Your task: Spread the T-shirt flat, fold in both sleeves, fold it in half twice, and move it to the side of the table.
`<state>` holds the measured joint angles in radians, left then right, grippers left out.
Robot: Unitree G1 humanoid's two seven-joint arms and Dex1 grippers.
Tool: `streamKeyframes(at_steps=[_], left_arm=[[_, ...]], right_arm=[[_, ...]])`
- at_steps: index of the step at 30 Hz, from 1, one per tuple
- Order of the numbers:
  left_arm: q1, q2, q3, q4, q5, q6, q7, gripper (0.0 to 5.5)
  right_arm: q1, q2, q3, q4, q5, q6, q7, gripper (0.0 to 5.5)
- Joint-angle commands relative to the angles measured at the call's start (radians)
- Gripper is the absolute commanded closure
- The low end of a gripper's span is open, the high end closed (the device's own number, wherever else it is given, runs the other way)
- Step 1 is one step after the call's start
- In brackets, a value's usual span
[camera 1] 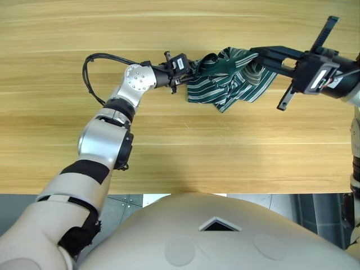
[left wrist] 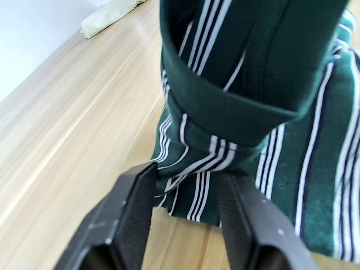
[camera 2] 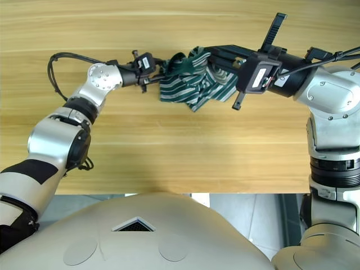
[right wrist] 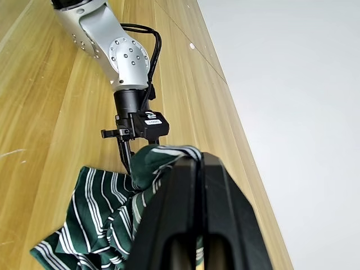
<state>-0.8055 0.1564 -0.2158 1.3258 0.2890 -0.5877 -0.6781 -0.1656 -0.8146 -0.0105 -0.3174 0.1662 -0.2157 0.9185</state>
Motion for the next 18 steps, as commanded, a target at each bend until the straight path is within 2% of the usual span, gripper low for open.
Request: streamKeyframes(at_steps=[1,7,18], left_arm=[[0.003,0.009,0.014,0.008,-0.006,-0.005,-0.011,4.31],[0.006,0.013,0.019,0.009,-0.006,-0.004,-0.011,5.46],[0.002,0.013,0.052,0.006,-0.025,-0.011,-0.024,5.49]], right_arm=[[0.003,-0.017,-0.012,0.005,-0.004,-0.003,0.011,5.50],[0.005,-0.014,-0.008,0.009,-0.009,-0.007,0.009,5.50],[0.004,-0.010,-0.003,0.023,-0.018,-0.011,0.006,5.50]])
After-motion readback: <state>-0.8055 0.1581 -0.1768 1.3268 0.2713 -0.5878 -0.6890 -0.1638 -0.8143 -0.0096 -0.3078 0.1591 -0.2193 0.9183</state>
